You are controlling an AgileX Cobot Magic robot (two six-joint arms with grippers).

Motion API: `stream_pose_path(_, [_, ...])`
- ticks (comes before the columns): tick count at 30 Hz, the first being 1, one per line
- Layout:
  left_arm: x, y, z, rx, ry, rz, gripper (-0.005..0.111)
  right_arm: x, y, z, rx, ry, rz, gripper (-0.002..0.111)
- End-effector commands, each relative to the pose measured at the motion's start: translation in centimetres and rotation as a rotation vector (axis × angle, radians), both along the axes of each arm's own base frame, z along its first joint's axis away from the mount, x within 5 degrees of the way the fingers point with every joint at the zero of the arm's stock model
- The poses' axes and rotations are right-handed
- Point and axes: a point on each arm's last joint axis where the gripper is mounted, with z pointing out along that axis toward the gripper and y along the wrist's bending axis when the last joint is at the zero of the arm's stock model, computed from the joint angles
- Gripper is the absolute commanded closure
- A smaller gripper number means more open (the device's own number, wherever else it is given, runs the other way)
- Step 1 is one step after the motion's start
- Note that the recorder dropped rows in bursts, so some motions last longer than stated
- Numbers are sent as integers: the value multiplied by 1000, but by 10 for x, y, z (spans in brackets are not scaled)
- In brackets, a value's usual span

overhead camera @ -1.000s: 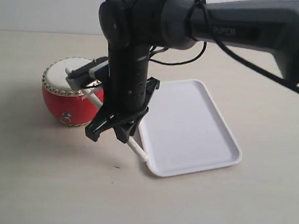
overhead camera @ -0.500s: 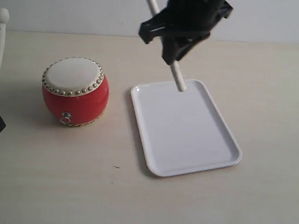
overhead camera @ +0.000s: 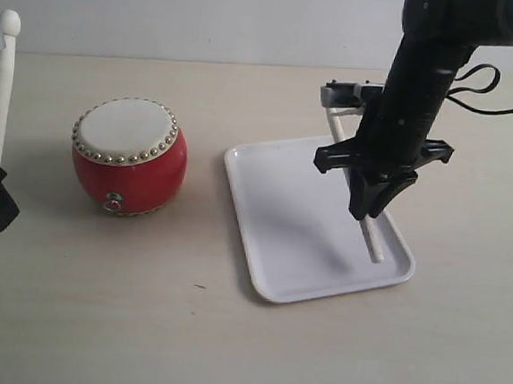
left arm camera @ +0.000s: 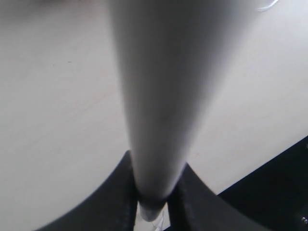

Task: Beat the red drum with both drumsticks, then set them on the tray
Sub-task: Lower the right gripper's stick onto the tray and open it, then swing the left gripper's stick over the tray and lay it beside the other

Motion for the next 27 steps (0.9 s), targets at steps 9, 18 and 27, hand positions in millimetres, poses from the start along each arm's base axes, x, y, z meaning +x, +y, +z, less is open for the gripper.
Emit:
stream_pose_path(9, [0,-2,2,-13,-21,-5,107,3,-2,-32,-29,70,6,108])
stream_pose_path(18, [2,-2,3,-18,-41,1,107,3,-4,-33,-51,63,17,85])
stream_pose_path(27, [6,-4,2,-36,-60,14,107,3,-3,-31,-47,60,15,76])
